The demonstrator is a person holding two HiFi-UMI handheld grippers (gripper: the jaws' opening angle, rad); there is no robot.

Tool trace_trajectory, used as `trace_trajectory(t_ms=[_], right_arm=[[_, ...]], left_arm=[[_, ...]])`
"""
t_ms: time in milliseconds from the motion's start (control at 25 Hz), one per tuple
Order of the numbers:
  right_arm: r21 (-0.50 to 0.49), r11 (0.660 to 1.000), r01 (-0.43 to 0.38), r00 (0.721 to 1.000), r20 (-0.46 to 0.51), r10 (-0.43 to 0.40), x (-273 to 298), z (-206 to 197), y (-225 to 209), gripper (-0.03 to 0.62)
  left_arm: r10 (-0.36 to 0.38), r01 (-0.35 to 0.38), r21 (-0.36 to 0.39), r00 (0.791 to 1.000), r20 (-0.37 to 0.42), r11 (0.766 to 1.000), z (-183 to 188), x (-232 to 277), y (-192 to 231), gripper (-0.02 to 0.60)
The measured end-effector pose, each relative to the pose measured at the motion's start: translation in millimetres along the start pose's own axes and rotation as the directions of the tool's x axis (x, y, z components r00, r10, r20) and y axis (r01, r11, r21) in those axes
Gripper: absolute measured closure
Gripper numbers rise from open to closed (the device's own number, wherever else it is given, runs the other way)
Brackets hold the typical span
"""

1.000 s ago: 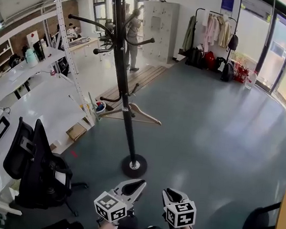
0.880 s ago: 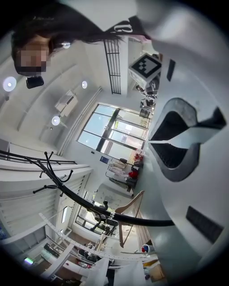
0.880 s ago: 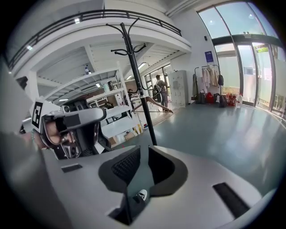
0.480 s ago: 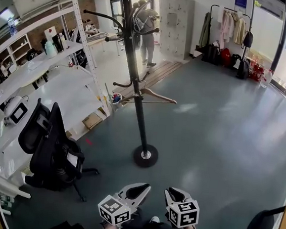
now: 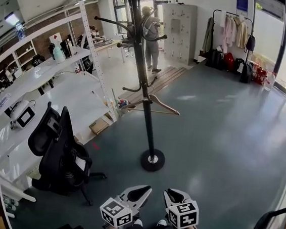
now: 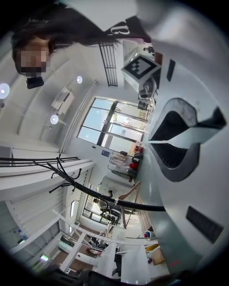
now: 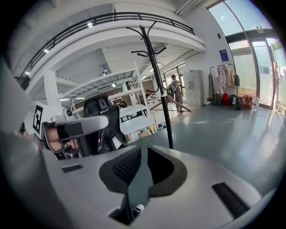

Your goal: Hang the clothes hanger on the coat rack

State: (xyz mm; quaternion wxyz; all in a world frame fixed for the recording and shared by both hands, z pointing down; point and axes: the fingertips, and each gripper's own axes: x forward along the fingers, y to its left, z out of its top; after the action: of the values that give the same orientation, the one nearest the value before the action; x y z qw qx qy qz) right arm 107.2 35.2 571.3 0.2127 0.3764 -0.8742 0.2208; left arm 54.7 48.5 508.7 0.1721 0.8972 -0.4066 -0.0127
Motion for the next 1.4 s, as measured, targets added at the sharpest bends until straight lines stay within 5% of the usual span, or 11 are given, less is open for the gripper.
trace_trajectory(t_ms=[520,1400], right_arm=[[0.025,0.998,0.062,0.997,0.038,-0.063,24.2,28.4,43.9,0.572],[-0.005,0.996,0.091,0.996,0.018,-0.091,24.6,23.7,57.5,0.583]], left_arm=[[0.065,-0.065,-0.004,0.998,0.017,0.998,14.3,-70.0,58.7,0.578],[-0.044,0.044,-0.020,0.999,0.006,0.999,11.4,-51.3,54.7,0.578]])
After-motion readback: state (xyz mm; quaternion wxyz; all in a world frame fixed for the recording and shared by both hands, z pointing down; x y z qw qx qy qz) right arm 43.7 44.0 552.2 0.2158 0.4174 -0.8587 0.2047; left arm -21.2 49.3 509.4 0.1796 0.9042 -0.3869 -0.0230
